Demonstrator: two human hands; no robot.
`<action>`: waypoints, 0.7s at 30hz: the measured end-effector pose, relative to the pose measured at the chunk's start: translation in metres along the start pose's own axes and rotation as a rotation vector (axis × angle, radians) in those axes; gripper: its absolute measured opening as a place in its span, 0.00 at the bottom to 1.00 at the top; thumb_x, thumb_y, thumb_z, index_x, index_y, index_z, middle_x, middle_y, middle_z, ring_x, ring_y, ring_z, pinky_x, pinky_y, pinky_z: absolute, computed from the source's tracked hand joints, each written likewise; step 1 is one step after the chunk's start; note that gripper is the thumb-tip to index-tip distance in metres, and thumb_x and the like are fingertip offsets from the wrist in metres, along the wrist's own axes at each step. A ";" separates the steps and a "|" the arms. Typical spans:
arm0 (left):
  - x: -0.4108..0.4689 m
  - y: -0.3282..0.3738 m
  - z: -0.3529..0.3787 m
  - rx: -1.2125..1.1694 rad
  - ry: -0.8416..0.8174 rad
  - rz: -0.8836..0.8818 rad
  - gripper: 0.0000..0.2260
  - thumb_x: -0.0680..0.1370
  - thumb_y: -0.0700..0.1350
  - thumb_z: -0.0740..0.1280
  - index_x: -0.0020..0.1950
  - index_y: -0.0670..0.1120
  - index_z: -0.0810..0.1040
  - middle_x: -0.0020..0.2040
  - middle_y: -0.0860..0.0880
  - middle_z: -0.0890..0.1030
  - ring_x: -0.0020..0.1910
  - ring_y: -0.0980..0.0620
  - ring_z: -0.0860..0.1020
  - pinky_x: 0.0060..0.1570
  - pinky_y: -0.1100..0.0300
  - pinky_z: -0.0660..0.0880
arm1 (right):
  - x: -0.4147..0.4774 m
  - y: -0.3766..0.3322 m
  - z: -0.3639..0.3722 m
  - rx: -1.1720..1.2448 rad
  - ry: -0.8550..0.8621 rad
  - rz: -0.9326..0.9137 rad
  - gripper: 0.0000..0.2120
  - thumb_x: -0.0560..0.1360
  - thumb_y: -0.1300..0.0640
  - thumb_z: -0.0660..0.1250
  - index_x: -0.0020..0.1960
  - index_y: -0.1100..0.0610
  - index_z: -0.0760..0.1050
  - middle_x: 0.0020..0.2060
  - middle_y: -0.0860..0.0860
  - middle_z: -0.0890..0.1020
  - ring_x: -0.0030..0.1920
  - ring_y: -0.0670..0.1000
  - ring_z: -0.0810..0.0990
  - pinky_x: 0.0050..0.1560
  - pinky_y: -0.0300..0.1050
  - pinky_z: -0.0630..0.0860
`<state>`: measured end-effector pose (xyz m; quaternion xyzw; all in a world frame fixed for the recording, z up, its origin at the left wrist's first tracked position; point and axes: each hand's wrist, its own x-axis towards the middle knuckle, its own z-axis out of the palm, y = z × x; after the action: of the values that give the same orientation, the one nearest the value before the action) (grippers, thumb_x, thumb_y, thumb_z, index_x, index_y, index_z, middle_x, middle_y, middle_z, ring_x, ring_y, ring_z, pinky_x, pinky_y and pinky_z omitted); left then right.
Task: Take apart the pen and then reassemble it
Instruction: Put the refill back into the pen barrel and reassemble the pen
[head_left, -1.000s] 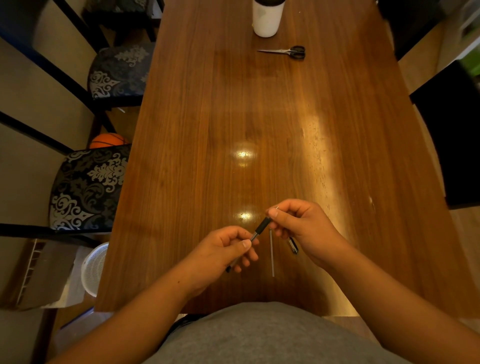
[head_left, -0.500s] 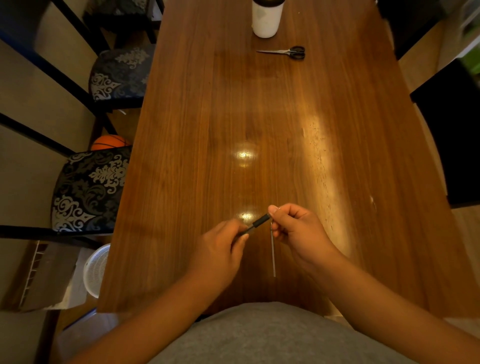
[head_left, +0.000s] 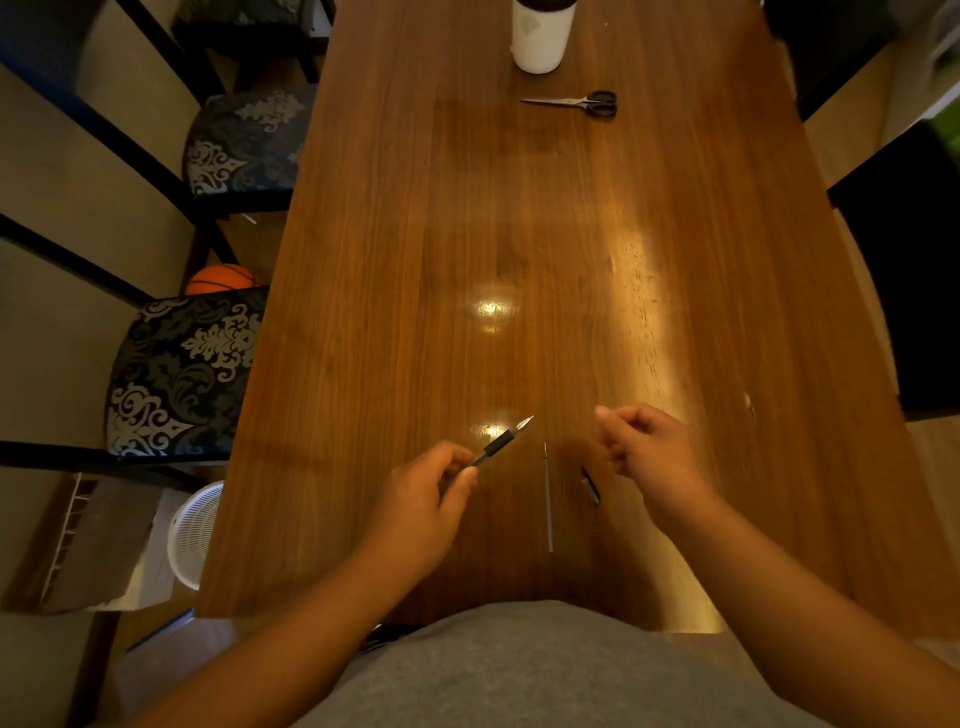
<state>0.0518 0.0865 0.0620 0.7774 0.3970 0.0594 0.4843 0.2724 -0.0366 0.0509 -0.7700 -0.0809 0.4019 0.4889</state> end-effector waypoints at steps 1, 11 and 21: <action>-0.002 -0.005 -0.001 -0.010 -0.025 -0.024 0.07 0.79 0.46 0.65 0.47 0.60 0.75 0.40 0.54 0.81 0.39 0.57 0.78 0.36 0.57 0.77 | 0.005 0.010 -0.007 -0.087 0.038 0.011 0.08 0.73 0.51 0.71 0.38 0.54 0.79 0.31 0.48 0.81 0.33 0.48 0.78 0.33 0.41 0.74; -0.014 -0.033 0.003 -0.025 -0.119 -0.168 0.06 0.79 0.45 0.65 0.46 0.57 0.77 0.41 0.54 0.83 0.38 0.52 0.79 0.32 0.61 0.74 | 0.011 0.080 0.000 -0.866 -0.071 -0.038 0.12 0.70 0.46 0.73 0.44 0.43 0.69 0.37 0.41 0.75 0.37 0.41 0.74 0.30 0.37 0.66; -0.013 -0.030 0.002 -0.039 -0.140 -0.172 0.05 0.80 0.45 0.64 0.47 0.55 0.77 0.41 0.51 0.83 0.39 0.48 0.81 0.38 0.50 0.79 | 0.014 0.071 0.003 -0.832 -0.111 -0.069 0.04 0.73 0.52 0.68 0.41 0.46 0.73 0.32 0.46 0.79 0.31 0.45 0.79 0.27 0.39 0.72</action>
<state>0.0266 0.0829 0.0407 0.7331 0.4265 -0.0291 0.5289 0.2601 -0.0634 -0.0153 -0.8758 -0.2883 0.3591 0.1443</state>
